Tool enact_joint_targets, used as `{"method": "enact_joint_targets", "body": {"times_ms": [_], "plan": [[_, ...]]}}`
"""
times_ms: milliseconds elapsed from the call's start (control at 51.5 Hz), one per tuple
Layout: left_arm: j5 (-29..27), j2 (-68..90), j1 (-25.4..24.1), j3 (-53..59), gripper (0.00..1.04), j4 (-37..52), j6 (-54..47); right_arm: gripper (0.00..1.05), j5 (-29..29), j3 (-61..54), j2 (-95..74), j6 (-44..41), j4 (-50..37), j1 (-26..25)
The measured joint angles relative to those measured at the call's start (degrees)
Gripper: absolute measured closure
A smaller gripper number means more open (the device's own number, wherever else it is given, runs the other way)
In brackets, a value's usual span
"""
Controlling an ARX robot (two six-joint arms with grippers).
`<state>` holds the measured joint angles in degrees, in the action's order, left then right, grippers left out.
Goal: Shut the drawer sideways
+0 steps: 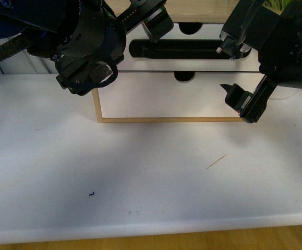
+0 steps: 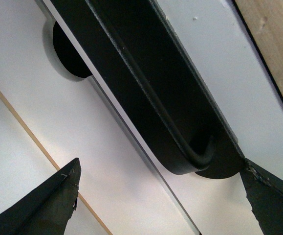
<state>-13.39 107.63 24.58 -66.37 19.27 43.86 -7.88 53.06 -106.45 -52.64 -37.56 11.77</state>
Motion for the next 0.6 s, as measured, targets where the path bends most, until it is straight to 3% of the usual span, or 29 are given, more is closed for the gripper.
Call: {"method": "enact_joint_targets", "body": {"times_ms": [388, 602], "plan": [[-10.8, -17.1, -1.2, 19.8, 0.06, 1.0, -0.3, 0.09, -7.0, -14.8, 21.0, 3.0, 3.2, -2.4], [-22.6, -33.8, -1.7, 37.6, 0.06, -4.0, 1.7, 0.09, -11.8, -30.4, 42.8, 9.7, 6.6, -8.6]]}}
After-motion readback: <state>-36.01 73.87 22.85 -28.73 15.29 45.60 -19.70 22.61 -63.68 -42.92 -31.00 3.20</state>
